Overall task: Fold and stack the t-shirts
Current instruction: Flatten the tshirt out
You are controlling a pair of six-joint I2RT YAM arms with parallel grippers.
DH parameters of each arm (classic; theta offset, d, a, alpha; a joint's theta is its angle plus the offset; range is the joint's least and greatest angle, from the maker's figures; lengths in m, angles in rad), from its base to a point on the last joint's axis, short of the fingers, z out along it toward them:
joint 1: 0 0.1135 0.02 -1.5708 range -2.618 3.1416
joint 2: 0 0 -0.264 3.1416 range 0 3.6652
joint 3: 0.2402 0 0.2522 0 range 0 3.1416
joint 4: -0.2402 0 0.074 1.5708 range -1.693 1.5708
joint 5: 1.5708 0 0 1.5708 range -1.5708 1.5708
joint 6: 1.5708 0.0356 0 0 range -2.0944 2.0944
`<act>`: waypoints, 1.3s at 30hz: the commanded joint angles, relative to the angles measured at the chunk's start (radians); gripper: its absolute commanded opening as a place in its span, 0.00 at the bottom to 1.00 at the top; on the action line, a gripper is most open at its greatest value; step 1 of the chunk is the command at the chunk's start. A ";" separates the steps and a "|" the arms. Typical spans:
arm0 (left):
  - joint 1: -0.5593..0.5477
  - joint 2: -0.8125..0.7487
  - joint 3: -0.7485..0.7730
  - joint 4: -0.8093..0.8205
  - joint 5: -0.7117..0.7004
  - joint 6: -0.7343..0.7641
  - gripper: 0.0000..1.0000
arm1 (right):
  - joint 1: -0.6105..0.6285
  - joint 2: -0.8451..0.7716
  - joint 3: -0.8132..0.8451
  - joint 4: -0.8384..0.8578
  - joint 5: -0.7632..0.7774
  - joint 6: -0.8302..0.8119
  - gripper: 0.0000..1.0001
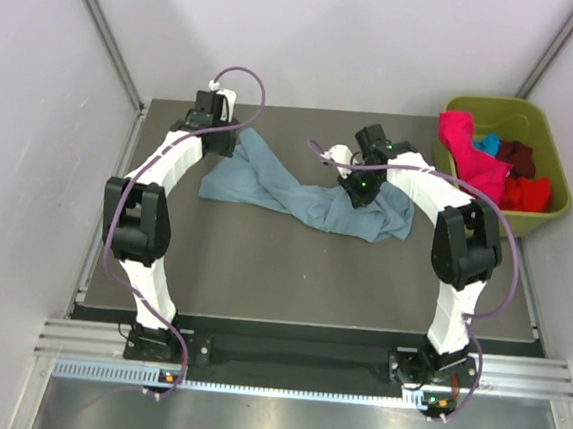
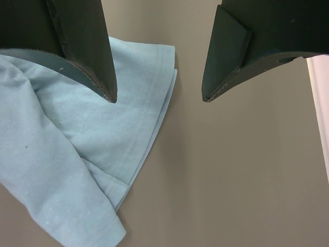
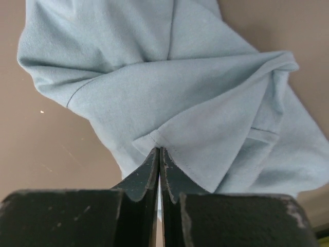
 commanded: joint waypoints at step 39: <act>0.057 0.568 0.655 -0.215 0.334 -0.028 0.56 | -0.134 0.022 0.282 0.088 0.059 0.070 0.00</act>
